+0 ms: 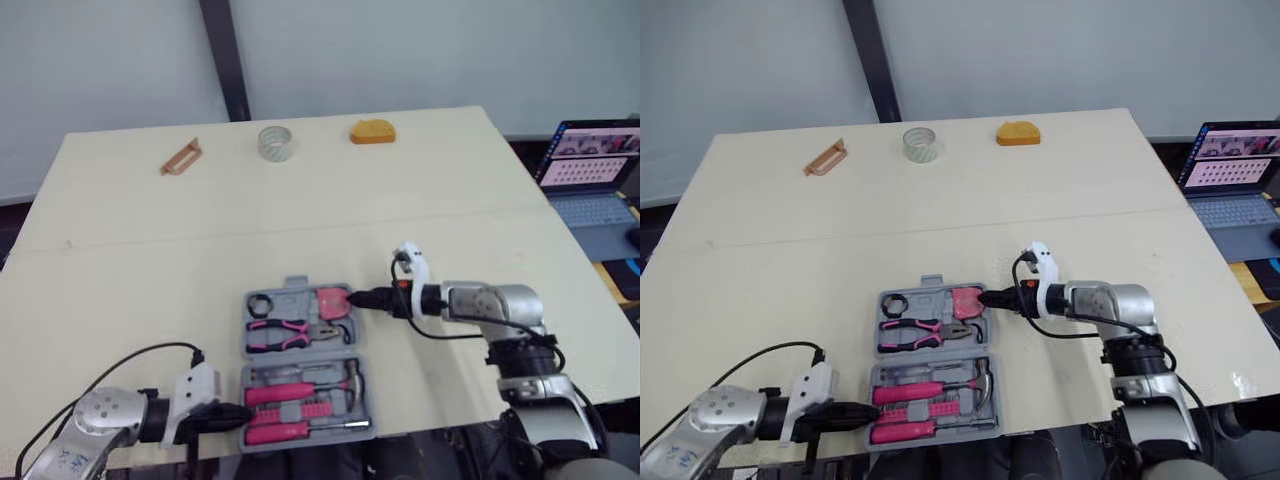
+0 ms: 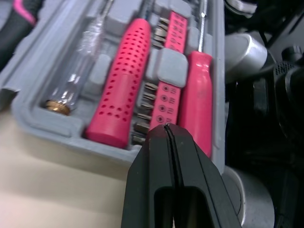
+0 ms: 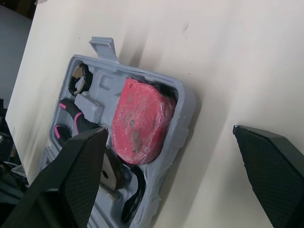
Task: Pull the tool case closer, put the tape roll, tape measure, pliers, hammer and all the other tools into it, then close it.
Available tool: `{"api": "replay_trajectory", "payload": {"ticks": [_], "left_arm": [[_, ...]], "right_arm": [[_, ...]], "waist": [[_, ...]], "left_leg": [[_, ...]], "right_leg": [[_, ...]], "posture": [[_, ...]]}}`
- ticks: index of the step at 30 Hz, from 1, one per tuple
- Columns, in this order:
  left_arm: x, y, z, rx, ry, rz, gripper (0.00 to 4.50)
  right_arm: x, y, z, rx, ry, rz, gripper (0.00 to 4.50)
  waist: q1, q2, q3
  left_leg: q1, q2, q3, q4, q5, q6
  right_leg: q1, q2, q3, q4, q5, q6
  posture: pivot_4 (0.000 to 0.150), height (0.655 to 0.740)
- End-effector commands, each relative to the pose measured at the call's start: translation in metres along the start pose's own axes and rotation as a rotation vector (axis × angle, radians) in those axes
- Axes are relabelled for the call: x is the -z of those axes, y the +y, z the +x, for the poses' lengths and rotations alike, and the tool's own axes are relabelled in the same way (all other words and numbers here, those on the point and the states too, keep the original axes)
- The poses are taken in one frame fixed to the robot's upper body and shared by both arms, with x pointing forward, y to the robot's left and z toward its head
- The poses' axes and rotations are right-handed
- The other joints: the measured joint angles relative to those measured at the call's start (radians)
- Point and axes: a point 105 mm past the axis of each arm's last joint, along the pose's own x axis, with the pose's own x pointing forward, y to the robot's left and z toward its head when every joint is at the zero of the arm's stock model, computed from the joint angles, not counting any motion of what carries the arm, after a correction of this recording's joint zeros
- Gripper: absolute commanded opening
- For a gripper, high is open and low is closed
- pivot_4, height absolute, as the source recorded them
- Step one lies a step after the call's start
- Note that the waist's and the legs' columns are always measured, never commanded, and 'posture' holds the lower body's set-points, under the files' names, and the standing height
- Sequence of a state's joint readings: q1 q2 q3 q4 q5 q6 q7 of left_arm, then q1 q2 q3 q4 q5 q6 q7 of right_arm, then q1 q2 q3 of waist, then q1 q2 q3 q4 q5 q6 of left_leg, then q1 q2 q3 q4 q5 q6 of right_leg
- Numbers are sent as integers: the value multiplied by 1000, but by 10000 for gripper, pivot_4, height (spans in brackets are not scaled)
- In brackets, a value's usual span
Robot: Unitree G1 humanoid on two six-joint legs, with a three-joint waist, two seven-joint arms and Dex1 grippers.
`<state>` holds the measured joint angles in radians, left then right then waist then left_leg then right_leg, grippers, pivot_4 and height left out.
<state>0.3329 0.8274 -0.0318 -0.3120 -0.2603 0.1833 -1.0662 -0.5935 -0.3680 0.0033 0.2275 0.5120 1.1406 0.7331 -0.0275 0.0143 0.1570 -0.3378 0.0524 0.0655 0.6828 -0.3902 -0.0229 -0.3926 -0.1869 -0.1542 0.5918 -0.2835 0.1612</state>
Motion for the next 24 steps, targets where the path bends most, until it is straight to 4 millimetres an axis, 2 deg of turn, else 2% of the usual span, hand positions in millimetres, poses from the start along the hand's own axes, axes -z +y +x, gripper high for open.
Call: {"api": "replay_trajectory", "payload": {"ticks": [1,8,24], "left_arm": [[8,-7,5,31,42,26,0],[18,-2,9,21,56,70,0],[23,3,8,16,54,90,0]], "right_arm": [[-6,5,3,-15,-20,17,44481],[-5,14,18,-51,-23,12,44481],[-6,25,35,-115,-47,41,44481]], "waist": [[-1,1,0],[-3,2,1],[-5,3,0]], "left_leg": [[0,0,0,0,0,0],[1,0,1,-1,0,0],[2,0,1,-1,0,0]], "right_leg": [[0,0,0,0,0,0],[0,0,0,0,0,0],[0,0,1,2,0,0]], "posture": [[1500,7400],[1500,7400],[1500,7400]]}}
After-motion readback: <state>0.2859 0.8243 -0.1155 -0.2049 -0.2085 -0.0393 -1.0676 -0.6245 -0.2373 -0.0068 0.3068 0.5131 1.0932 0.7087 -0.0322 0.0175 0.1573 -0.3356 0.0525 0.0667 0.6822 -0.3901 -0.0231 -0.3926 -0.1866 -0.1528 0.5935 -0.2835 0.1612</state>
